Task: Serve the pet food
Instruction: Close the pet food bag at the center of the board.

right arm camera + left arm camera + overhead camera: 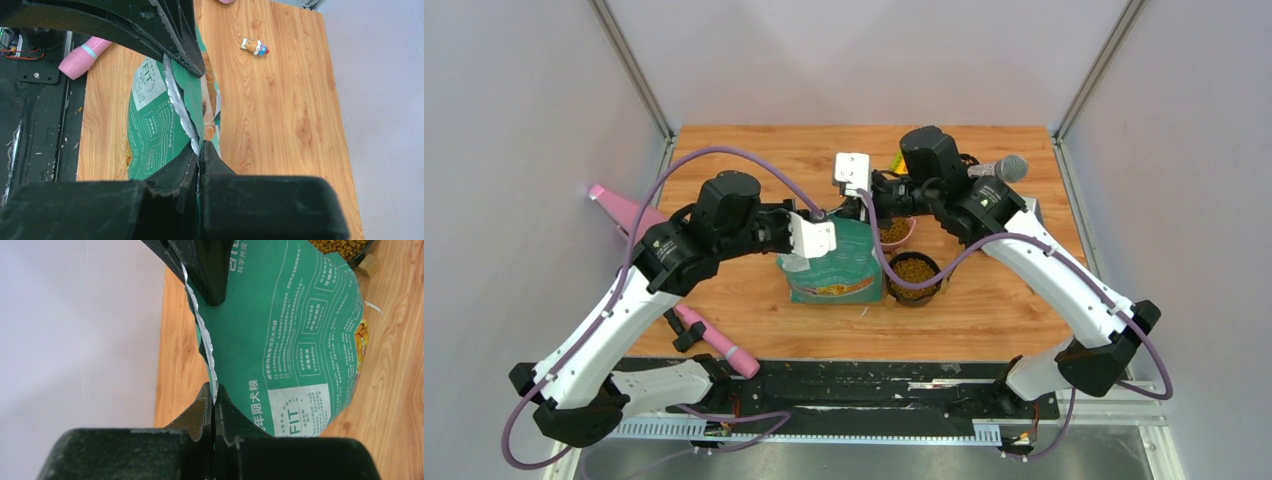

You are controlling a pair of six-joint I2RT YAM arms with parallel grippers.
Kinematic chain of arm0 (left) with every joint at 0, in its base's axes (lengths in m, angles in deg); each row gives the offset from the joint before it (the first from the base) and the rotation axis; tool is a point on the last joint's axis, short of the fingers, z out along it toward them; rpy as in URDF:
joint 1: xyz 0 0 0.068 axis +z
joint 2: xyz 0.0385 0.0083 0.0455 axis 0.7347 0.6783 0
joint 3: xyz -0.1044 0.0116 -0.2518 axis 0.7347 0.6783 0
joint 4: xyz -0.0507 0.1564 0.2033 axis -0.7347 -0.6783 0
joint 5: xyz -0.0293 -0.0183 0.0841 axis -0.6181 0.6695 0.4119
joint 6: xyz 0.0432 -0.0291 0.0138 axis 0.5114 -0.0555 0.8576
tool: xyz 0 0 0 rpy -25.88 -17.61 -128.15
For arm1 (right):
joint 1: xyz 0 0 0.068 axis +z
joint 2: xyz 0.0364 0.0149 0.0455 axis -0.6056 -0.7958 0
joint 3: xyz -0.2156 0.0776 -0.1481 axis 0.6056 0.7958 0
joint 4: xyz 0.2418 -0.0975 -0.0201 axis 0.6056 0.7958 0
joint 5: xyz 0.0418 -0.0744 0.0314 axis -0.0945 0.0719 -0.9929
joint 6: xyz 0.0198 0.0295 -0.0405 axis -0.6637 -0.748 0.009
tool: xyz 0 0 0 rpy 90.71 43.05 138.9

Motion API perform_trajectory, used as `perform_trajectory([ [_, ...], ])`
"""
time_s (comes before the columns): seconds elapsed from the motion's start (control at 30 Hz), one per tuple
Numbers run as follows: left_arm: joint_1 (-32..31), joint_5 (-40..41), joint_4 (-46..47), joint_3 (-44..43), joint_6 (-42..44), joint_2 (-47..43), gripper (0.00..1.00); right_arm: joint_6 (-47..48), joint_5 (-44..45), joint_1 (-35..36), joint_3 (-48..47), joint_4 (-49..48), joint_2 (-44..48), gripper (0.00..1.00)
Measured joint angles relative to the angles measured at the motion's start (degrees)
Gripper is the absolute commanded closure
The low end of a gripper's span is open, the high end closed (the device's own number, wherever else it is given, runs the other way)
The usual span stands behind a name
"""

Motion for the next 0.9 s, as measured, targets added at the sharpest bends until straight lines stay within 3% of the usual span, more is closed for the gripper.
perform_trajectory([
  [0.13,0.00,0.02,-0.15,0.00,-0.68,-0.26,1.00,1.20,-0.90,0.24,0.00,0.22,-0.17,0.73],
  [0.4,1.22,-1.86,0.74,0.00,-8.81,-0.57,1.00,4.61,-3.54,1.14,-1.51,-0.09,-3.34,0.64],
  [0.5,1.66,-2.71,0.72,0.00,-10.25,-0.94,1.00,4.63,-3.93,1.16,-1.88,-2.19,-4.52,0.67],
  [0.53,1.66,-2.78,0.70,0.00,-10.56,-1.07,1.00,4.66,-4.11,1.16,-1.88,-3.04,-4.81,0.73],
  [0.6,1.68,-2.95,0.66,0.00,-11.17,-1.25,1.00,5.05,-4.17,1.16,-1.73,-4.33,-5.07,0.98],
  [0.9,1.42,-1.25,1.68,1.18,-9.94,-2.23,1.00,7.41,0.04,2.14,2.25,-8.85,-2.86,1.00],
])
